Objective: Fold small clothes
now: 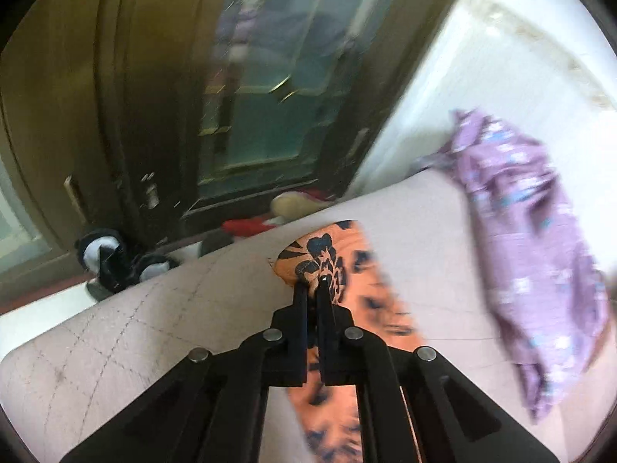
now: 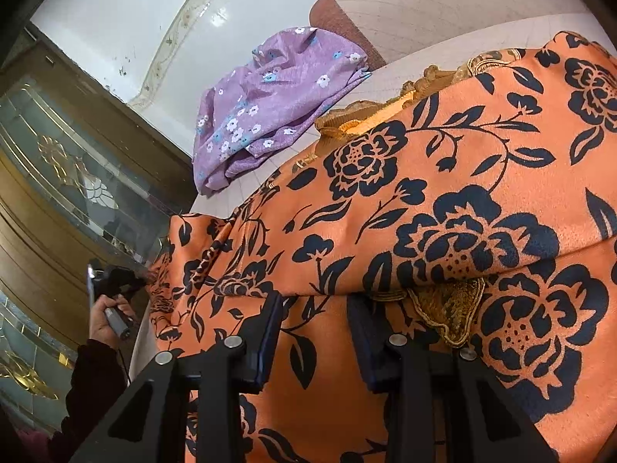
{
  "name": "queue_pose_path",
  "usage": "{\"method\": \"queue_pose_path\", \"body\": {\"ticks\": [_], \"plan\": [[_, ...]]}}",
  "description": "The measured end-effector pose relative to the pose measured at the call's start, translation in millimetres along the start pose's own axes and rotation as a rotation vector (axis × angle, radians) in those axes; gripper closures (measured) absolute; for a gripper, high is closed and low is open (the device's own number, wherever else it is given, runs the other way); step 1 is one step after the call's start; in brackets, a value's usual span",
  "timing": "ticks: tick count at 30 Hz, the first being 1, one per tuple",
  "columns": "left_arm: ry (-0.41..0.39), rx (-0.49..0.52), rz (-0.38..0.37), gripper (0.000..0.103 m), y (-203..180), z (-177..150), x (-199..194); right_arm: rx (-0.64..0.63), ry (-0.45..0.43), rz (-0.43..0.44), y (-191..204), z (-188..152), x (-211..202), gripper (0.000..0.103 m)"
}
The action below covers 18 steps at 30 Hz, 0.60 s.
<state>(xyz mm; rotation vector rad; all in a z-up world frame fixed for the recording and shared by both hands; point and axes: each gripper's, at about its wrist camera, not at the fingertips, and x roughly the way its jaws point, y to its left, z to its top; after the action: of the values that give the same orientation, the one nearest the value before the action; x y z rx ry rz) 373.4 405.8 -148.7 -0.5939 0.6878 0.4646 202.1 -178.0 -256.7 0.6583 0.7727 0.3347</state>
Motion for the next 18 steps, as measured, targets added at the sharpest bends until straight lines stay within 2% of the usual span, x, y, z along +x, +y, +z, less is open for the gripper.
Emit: {"method": "queue_pose_path", "body": {"ticks": [5, 8, 10, 13, 18], "plan": [[-0.096, 0.119, -0.126, 0.100, -62, -6, -84, 0.019, -0.003, 0.018, -2, 1, -3, 0.064], [-0.168, 0.227, -0.212, 0.100, -108, -31, -146, 0.068, 0.008, 0.050, -7, 6, -9, 0.064], [-0.196, 0.321, -0.284, 0.100, -143, -61, -183, 0.115, 0.014, 0.088, -13, 11, -20, 0.064], [-0.169, 0.467, -0.405, 0.100, -199, -112, -221, 0.125, -0.027, 0.118, -26, 23, -59, 0.062], [-0.096, 0.632, -0.536, 0.100, -276, -194, -256, 0.134, -0.122, 0.059, -69, 49, -137, 0.062]]}}
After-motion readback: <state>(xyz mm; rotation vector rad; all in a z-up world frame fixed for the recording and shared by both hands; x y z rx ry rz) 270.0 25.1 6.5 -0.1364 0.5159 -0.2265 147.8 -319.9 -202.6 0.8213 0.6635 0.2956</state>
